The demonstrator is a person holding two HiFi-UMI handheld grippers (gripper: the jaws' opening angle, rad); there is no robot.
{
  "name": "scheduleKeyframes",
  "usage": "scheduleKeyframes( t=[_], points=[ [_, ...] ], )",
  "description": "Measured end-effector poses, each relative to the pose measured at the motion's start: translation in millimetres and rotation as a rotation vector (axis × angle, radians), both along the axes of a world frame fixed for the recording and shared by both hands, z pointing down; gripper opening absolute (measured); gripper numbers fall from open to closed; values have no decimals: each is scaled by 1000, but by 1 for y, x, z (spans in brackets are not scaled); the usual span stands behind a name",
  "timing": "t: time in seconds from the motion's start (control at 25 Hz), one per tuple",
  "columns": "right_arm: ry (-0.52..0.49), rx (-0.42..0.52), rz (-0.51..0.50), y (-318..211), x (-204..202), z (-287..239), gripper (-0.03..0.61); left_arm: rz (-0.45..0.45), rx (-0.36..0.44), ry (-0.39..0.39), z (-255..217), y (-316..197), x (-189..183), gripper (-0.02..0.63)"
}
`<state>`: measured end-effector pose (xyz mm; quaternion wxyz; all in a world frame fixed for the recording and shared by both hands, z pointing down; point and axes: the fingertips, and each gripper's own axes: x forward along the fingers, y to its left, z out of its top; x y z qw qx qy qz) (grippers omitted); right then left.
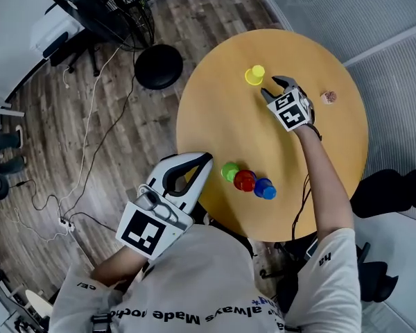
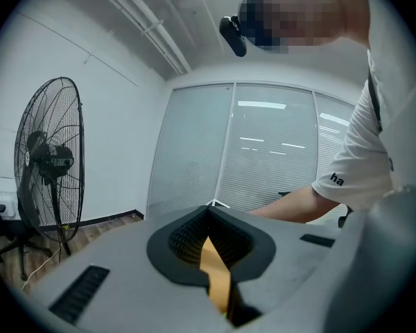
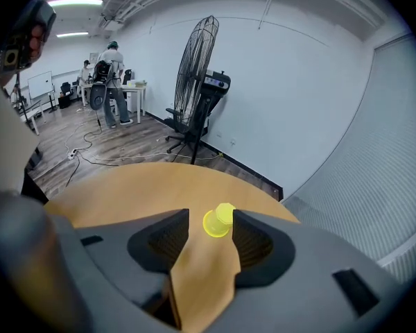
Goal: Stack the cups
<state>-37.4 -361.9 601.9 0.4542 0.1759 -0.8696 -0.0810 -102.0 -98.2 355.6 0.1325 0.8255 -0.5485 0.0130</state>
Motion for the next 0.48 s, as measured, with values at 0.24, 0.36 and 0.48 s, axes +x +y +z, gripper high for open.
scheduleKeyframes(
  t=[0.24,0.36,0.48],
  points=[
    [34,-25,1,-30,-14,23,221,-12,-39,0,6,-8,-5,23],
    [51,-27,-3,-43,-14,36,225,-24,-56,0,13,-9,-3,23],
    [66,-36,-1,-52,-19,51,230,-36,-76,-1,23,-7,-8,23]
  ],
)
